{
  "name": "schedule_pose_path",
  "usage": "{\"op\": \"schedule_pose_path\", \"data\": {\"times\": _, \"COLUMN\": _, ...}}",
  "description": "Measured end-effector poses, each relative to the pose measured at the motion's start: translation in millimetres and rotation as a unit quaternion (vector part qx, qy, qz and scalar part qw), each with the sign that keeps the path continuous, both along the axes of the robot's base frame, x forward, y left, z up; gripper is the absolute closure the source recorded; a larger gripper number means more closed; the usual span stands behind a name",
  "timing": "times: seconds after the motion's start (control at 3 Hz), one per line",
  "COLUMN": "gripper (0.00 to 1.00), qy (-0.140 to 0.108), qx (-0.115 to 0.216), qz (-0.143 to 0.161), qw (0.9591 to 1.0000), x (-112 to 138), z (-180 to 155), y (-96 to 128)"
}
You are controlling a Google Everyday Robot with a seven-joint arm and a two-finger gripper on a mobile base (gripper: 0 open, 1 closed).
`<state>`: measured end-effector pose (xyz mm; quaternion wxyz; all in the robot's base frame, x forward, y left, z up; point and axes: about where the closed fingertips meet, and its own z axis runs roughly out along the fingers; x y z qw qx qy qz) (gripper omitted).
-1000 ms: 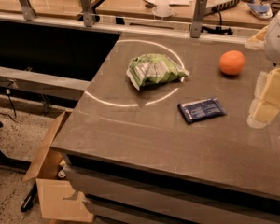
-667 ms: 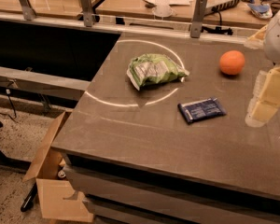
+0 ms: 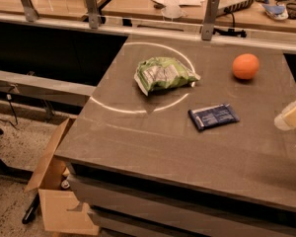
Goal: Pick orange
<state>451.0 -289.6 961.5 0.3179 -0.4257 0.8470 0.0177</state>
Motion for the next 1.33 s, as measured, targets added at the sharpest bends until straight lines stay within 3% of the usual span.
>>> {"op": "schedule_pose_path", "data": {"times": 0.33, "gripper": 0.0, "qy": -0.082, "qx": 0.021, "qz": -0.074, "qw": 0.9937, "x": 37, "z": -4, "y": -38}}
{"op": "schedule_pose_path", "data": {"times": 0.67, "gripper": 0.0, "qy": -0.082, "qx": 0.022, "qz": -0.073, "qw": 0.9937, "x": 38, "z": -5, "y": -37}}
{"op": "schedule_pose_path", "data": {"times": 1.0, "gripper": 0.0, "qy": -0.095, "qx": 0.071, "qz": -0.096, "qw": 0.9883, "x": 83, "z": -20, "y": -47}}
{"op": "schedule_pose_path", "data": {"times": 1.33, "gripper": 0.0, "qy": -0.099, "qx": 0.094, "qz": -0.104, "qw": 0.9851, "x": 111, "z": -29, "y": -52}}
